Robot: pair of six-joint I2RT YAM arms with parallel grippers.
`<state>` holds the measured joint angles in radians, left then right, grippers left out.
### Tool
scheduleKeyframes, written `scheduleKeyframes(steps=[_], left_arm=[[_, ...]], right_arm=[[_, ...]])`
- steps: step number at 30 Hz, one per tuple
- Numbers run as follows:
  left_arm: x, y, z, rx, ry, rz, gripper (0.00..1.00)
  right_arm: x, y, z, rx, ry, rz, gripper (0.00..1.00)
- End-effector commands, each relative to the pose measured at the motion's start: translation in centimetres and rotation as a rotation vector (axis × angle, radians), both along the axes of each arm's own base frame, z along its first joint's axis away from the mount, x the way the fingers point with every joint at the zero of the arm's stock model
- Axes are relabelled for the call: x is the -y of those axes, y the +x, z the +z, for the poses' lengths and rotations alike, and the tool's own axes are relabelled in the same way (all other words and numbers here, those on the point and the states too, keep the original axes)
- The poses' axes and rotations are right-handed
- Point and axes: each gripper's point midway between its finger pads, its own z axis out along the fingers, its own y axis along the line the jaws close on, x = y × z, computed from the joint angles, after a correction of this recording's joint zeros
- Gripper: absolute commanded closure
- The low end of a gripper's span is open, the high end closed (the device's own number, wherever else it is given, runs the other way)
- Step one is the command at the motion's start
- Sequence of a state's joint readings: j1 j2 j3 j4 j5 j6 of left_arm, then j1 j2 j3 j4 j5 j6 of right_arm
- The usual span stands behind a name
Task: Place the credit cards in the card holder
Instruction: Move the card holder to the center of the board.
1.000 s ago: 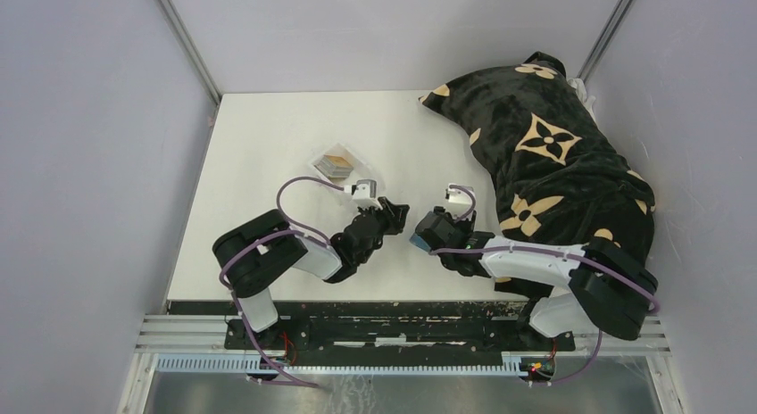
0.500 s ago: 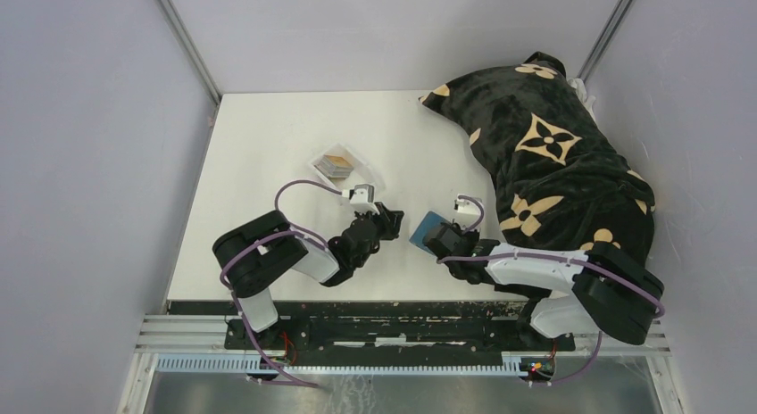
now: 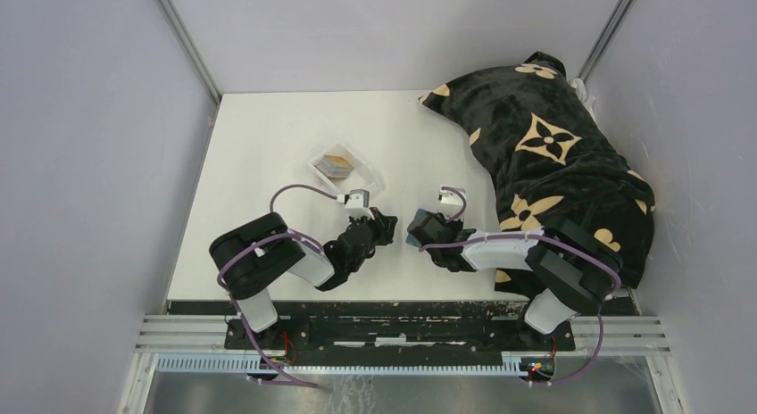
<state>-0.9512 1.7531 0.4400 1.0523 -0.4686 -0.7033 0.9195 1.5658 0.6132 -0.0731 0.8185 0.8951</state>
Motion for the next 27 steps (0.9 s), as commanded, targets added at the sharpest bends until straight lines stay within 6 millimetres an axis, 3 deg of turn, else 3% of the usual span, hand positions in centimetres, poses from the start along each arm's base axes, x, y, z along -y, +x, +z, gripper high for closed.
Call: scheduleKeyframes(steps=[1, 14, 19, 24, 27], left_arm=[[-1.5, 0.4, 2.0, 0.068, 0.016, 0.055, 0.75], [-6.8, -0.3, 4.3, 0.103, 0.062, 0.205, 0.73], [-8.6, -0.8, 4.7, 0.104, 0.091, 0.24, 0.72], [-9.8, -0.7, 6.5, 0.134, 0.108, 0.281, 0.69], [-10.4, -0.4, 8.8, 0.168, 0.127, 0.313, 0.62]], right_arm=[[-3.3, -0.1, -2.9, -0.116, 0.057, 0.115, 0.99], [-8.8, 1.5, -4.4, -0.152, 0.11, 0.224, 0.99], [-9.4, 1.6, -4.3, -0.14, 0.099, 0.232, 0.97], [-8.4, 2.5, -1.0, -0.071, 0.049, 0.233, 0.85], [-8.2, 3.8, 2.8, -0.007, 0.003, 0.264, 0.66]])
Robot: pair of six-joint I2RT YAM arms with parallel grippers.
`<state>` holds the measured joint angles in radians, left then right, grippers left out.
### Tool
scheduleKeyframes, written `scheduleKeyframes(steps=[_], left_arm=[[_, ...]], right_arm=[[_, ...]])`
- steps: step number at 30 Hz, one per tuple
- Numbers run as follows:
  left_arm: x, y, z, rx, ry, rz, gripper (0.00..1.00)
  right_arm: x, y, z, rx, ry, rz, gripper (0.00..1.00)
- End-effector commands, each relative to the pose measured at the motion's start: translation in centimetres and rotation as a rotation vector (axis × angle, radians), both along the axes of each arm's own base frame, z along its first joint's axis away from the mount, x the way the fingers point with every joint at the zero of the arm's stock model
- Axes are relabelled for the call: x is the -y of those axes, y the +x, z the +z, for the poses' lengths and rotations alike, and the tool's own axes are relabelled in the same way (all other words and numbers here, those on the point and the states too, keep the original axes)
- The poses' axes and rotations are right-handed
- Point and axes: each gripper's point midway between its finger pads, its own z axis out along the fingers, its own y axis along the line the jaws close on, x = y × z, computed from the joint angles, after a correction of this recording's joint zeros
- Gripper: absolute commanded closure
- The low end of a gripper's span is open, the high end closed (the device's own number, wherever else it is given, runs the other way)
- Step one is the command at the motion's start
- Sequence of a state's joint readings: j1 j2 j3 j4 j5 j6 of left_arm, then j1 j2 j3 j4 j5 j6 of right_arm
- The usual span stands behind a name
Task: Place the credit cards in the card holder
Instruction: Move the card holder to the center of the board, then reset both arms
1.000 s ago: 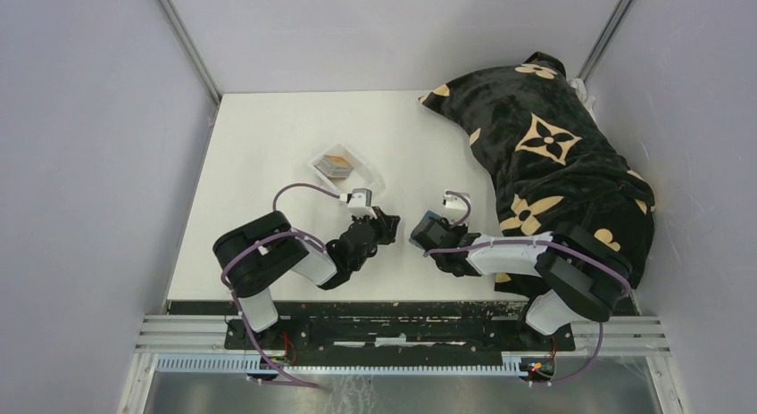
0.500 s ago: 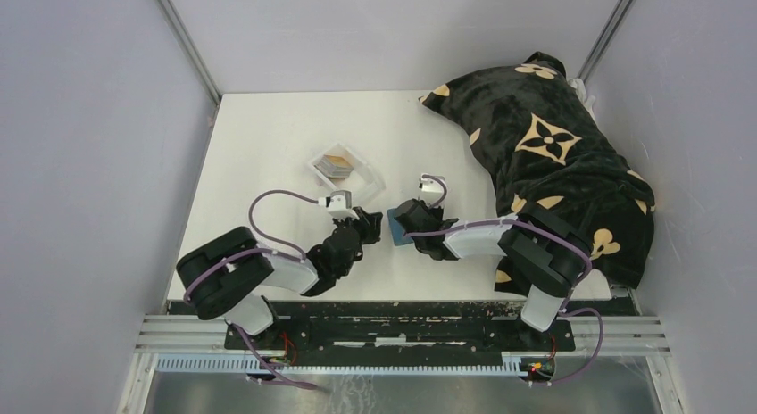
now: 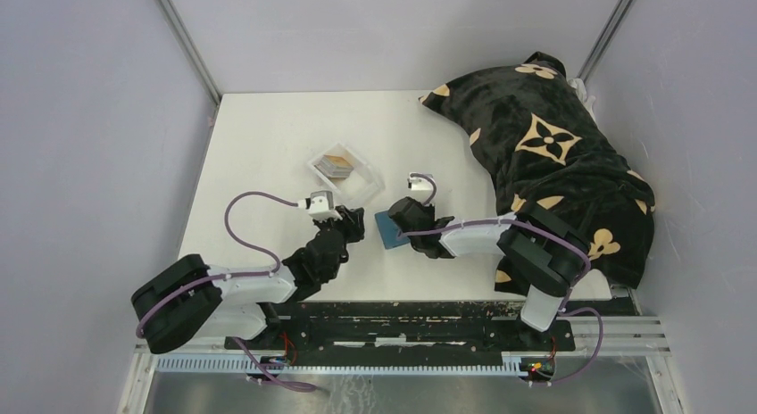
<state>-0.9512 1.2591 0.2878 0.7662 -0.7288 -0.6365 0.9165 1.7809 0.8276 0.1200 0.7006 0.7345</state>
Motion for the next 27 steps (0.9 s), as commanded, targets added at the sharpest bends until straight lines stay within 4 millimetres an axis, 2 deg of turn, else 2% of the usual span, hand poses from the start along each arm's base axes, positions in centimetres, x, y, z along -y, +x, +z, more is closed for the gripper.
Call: scheduleKeyframes(steps=[1, 4, 7, 12, 17, 22, 27], left_arm=[[-1.8, 0.8, 3.5, 0.067, 0.089, 0.089, 0.57], [-2.2, 1.4, 5.3, 0.081, 0.14, 0.123, 0.41], [-2.5, 2.3, 6.2, 0.068, 0.2, 0.144, 0.26], [-4.3, 3.1, 6.9, 0.049, 0.179, 0.282, 0.1], [-7.4, 3.2, 6.7, 0.068, 0.231, 0.43, 0.08], [-10.9, 3.0, 5.4, 0.064, 0.331, 0.574, 0.07], [-12.7, 2.6, 6.0, 0.123, 0.201, 0.558, 0.02]], right_arm=[[0.2, -0.5, 3.8, -0.002, -0.093, 0.114, 0.61], [1.7, 0.5, 7.3, 0.063, -0.154, 0.1, 0.44], [4.1, 1.0, 9.6, 0.108, -0.163, 0.044, 0.29], [6.7, 0.9, 11.9, 0.164, -0.149, 0.007, 0.18], [8.2, 0.2, 13.4, 0.189, -0.209, 0.028, 0.11], [9.0, -0.6, 13.7, 0.186, -0.204, 0.035, 0.08], [9.6, -1.0, 13.3, 0.17, -0.216, 0.019, 0.07]])
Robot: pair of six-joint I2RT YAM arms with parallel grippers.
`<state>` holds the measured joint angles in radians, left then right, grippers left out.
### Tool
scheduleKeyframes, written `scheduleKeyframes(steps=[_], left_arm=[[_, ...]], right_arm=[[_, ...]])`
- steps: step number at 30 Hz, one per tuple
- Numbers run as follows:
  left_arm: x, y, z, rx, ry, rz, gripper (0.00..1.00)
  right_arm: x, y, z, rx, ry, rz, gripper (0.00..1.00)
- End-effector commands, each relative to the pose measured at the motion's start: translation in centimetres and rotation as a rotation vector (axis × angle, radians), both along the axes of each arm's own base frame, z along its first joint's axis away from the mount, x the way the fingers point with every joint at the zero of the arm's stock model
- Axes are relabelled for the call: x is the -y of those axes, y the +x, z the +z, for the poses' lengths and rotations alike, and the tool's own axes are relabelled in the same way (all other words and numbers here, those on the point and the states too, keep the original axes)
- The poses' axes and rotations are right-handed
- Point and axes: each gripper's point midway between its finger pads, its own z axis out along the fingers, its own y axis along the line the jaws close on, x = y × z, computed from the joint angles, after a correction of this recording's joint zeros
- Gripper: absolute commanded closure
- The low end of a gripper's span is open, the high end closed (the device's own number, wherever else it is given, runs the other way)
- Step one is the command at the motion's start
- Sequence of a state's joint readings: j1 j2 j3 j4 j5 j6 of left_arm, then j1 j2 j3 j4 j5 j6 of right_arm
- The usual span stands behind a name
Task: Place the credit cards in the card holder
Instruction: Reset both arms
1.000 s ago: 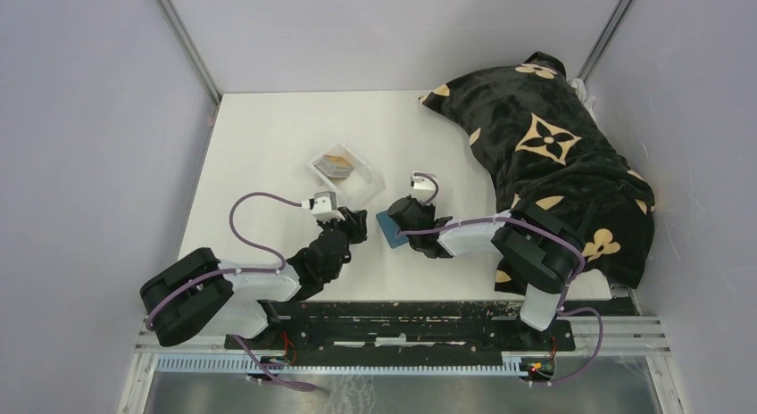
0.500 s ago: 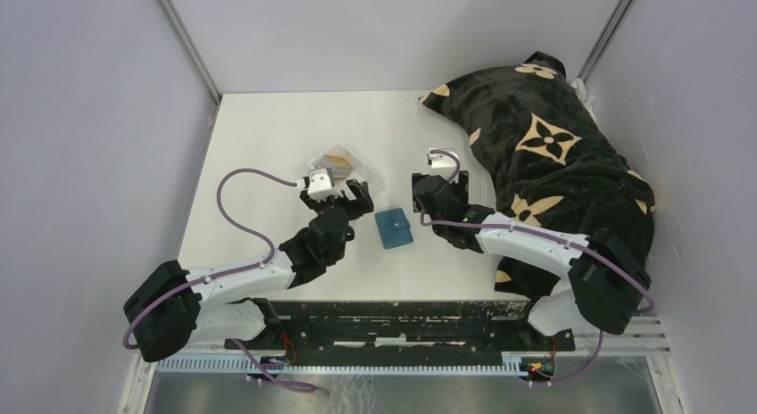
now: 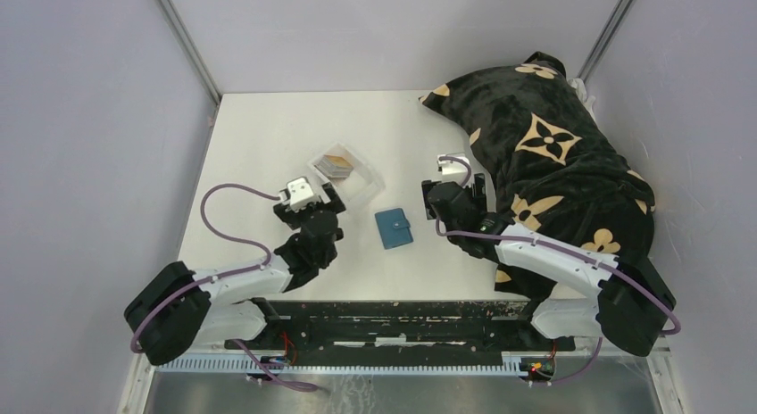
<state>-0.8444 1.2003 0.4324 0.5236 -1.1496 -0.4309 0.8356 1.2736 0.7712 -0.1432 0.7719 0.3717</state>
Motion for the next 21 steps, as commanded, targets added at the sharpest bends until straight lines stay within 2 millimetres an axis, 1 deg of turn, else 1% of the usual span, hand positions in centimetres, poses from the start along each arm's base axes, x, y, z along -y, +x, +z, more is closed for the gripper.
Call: scheduleKeyframes(steps=[1, 2, 3, 4, 5, 8, 10, 13, 16, 18, 21], left_arm=[[-2.5, -0.9, 1.8, 0.135, -0.069, -0.004, 0.02], [-2.2, -1.0, 2.1, 0.172, -0.068, -0.067, 0.0], [-2.0, -1.2, 2.4, 0.207, -0.06, -0.122, 0.01], [-1.9, -1.3, 2.5, 0.224, -0.055, -0.147, 0.01], [-1.8, -1.3, 2.2, 0.217, -0.043, -0.156, 0.01], [-1.9, -1.2, 0.9, 0.183, -0.012, -0.152, 0.01], [-2.1, -1.3, 0.4, 0.178, -0.014, -0.141, 0.01], [-2.4, -1.4, 0.1, 0.173, -0.02, -0.13, 0.01], [-2.3, -1.3, -0.3, 0.164, -0.02, -0.133, 0.01], [-2.2, -1.3, -0.6, 0.157, -0.019, -0.135, 0.01], [-2.0, -1.2, -0.8, 0.149, -0.018, -0.136, 0.01]], right_arm=[[1.2, -0.3, 0.6, 0.02, -0.02, -0.035, 0.07], [1.5, -0.4, 0.6, 0.023, -0.022, -0.045, 0.06], [1.6, -0.4, 0.5, 0.027, -0.021, -0.049, 0.06], [1.7, -0.5, 0.5, 0.034, -0.014, -0.05, 0.06], [1.8, -0.5, 0.6, 0.043, -0.007, -0.054, 0.05], [2.4, -0.7, 1.0, 0.068, 0.01, -0.077, 0.02], [2.6, -0.7, 1.5, 0.078, 0.016, -0.084, 0.01], [3.4, -0.9, 2.0, 0.092, 0.013, -0.124, 0.01], [3.9, -1.2, 2.1, 0.097, 0.015, -0.134, 0.01], [3.8, -1.3, 2.0, 0.099, 0.022, -0.117, 0.04], [3.8, -1.3, 1.8, 0.1, 0.021, -0.124, 0.02]])
